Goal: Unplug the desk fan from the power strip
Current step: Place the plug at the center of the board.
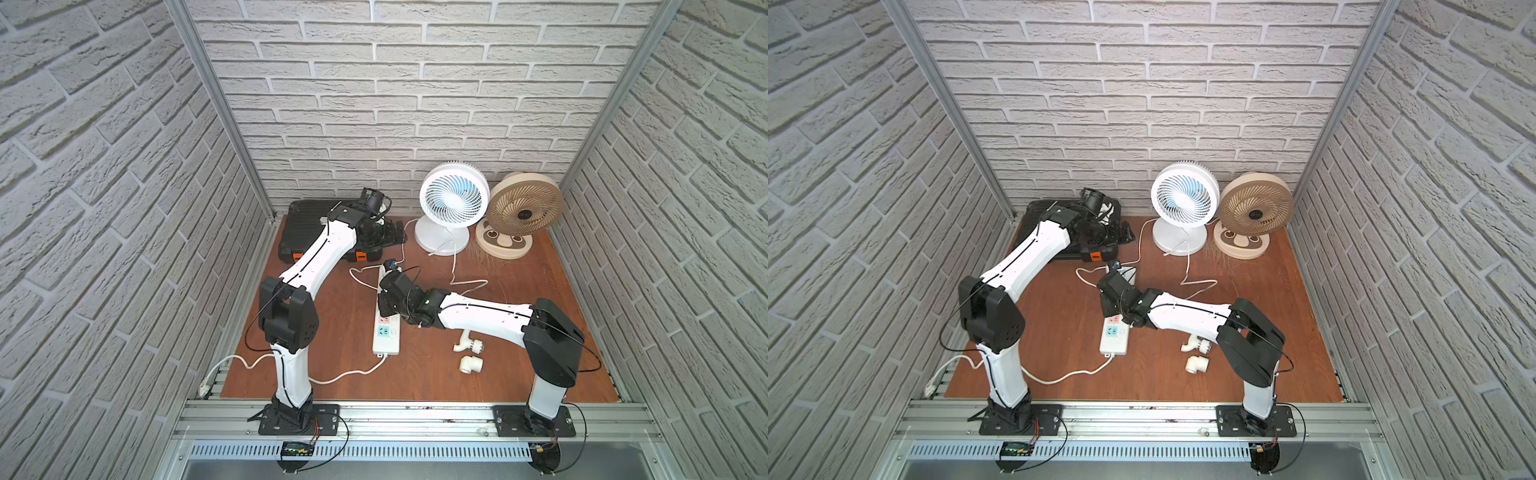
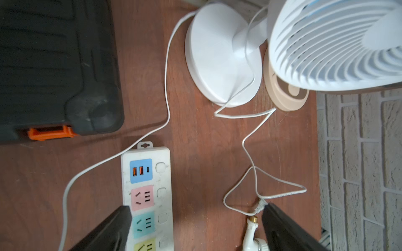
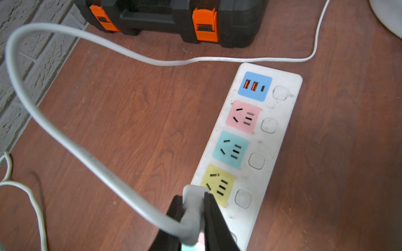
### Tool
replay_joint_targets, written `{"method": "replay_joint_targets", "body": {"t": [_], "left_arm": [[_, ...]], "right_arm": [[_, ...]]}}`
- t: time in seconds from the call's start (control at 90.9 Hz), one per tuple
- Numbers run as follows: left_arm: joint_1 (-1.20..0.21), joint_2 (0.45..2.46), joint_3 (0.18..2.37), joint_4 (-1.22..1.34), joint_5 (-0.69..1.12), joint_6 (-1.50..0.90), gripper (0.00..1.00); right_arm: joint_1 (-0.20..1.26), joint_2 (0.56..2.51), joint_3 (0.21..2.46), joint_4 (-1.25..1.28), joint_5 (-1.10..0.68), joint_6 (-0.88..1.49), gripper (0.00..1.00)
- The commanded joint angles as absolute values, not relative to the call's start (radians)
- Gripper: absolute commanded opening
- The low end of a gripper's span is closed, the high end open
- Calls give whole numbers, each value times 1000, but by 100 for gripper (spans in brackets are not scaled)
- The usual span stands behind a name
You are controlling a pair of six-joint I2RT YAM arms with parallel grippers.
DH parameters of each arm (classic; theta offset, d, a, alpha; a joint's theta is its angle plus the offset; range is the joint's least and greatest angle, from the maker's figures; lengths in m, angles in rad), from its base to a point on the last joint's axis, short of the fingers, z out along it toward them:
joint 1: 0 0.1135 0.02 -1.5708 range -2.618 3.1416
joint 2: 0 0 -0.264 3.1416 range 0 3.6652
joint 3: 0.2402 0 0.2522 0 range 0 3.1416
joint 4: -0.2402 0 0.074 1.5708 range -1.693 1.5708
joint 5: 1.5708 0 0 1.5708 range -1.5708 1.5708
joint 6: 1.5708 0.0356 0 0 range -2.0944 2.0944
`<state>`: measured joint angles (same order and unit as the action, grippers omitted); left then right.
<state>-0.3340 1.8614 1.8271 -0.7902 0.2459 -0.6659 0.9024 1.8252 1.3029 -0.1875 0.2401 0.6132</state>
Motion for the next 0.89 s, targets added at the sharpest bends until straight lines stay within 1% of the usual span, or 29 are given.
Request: {"method": "replay_joint_targets", "body": {"t": [0.0, 0.165, 0.264, 0.352, 0.517, 0.704, 0.792, 0.88], "left_arm": [[-323, 1747, 1764, -708, 154, -655, 98], [-289, 1606, 1630, -647, 125, -665, 98], [-268, 1518, 1497, -526, 185, -683, 98], [-267, 1475, 1421, -491, 184, -690, 98], [-265, 1401, 1294, -437, 156, -697, 98], [-262, 1297, 1196, -417, 82, -710, 98], [-253, 1258, 1166, -414, 73, -716, 98], [-242, 1234, 1141, -403, 81, -722, 98]], "right_arm": [[857, 1820, 1366, -179, 238, 619, 3], [779, 1877, 1470, -230, 250, 598, 3], [732, 1926, 1544, -258, 249, 593, 3], [697, 1970, 1610, -269, 231, 589, 3], [653, 2121, 1749, -300, 203, 576, 3], [622, 2289, 1907, -352, 158, 575, 3], [611, 2348, 1955, -362, 144, 581, 3], [605, 2399, 2008, -387, 135, 578, 5]]}}
